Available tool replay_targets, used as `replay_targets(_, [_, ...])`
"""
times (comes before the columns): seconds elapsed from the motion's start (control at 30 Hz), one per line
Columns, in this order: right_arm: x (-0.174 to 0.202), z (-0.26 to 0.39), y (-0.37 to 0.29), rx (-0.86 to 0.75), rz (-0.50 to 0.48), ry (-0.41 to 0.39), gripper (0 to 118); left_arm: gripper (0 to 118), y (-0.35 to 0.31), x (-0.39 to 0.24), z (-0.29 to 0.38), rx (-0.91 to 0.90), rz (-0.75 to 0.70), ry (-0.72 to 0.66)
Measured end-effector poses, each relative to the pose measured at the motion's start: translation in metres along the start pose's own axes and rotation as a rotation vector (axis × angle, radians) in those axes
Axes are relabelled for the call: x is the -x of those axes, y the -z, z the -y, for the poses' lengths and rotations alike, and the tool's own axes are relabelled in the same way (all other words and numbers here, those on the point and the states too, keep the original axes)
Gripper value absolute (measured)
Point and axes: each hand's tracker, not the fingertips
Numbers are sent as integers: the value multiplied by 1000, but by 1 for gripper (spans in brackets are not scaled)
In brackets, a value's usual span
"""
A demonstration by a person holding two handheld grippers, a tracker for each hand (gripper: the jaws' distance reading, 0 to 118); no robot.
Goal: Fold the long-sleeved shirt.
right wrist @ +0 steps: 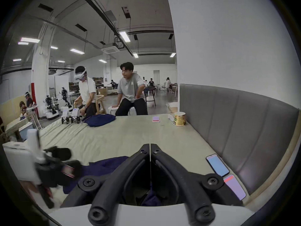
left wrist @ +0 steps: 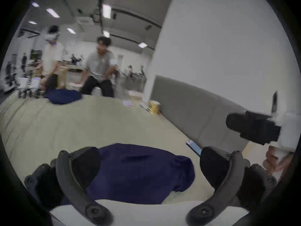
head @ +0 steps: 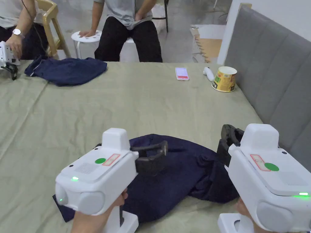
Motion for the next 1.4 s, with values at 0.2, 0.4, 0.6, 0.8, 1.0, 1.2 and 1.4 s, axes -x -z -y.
replay_targets(0.2, [16, 3, 4, 19, -63, -4, 0, 7, -78, 31, 18, -1, -294, 50])
replay_targets(0.4, [19, 4, 4, 29, -82, -8, 0, 4, -94, 53, 32, 78, -348, -29])
replay_targets(0.6, [14, 6, 3, 43, -70, -4, 0, 73, -75, 58, 40, 141, -359, 3])
replay_targets(0.8, [6, 8, 5, 56, -56, 5, 0, 108, -14, 94, 51, 300, -304, -27])
replay_targets(1.0, [-5, 10, 1, 70, -33, 17, 0, 98, 66, 153, 69, 479, -367, 32])
replay_targets(1.2, [-22, 13, 1, 92, 23, 22, 0, 10, 85, 150, 84, 557, -337, 61])
replay_targets(1.4, [-40, 11, 11, 114, 55, 4, 0, 10, 46, 128, 64, 417, -327, 63])
